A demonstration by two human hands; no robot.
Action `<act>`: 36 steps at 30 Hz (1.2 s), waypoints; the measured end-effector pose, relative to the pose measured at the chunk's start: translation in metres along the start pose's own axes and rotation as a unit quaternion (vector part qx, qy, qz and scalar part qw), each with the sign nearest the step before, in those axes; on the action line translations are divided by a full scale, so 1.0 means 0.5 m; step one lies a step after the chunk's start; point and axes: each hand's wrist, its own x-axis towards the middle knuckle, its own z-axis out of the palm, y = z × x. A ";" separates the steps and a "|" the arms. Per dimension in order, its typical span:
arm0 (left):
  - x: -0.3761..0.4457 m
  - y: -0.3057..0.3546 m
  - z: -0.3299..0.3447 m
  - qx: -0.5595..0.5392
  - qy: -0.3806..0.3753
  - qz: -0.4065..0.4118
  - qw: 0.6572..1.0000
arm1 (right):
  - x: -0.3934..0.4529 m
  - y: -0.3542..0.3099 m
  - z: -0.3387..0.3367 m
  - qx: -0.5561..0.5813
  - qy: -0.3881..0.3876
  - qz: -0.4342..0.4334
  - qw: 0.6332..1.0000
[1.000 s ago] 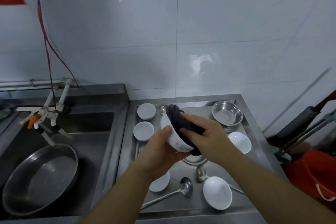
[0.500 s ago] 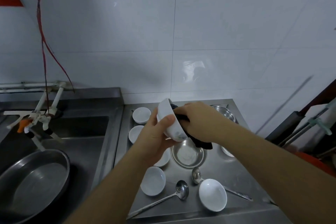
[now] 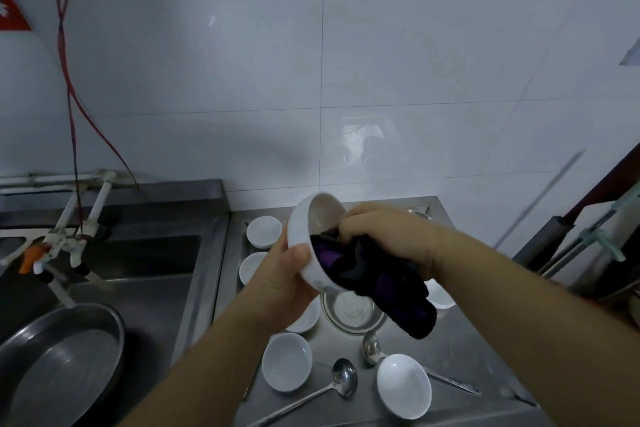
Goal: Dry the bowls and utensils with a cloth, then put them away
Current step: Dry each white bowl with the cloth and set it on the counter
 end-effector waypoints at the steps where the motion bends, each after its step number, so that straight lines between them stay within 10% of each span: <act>1: -0.002 0.001 0.006 0.005 -0.023 0.008 1.000 | -0.004 0.004 0.007 0.064 0.000 0.005 0.998; 9: -0.023 0.003 0.011 -0.027 0.099 -0.003 0.995 | -0.008 0.026 0.084 0.241 0.086 -0.094 0.962; 14: -0.025 -0.006 0.003 -0.009 0.155 -0.018 0.988 | 0.029 0.053 0.059 -0.227 0.233 -0.255 0.911; 19: -0.037 -0.007 -0.004 0.019 0.168 -0.030 0.985 | 0.032 0.040 0.018 -0.520 0.105 -0.228 0.816; 28: -0.044 0.003 0.007 0.012 0.106 -0.044 0.993 | -0.006 0.030 0.024 -0.122 0.015 -0.041 0.992; 33: -0.052 -0.005 0.015 0.031 0.116 -0.037 0.992 | 0.000 0.061 0.069 0.281 0.019 0.013 0.959; 36: -0.055 -0.008 0.016 0.048 0.164 -0.028 0.985 | 0.016 0.064 0.077 0.150 0.115 -0.077 0.979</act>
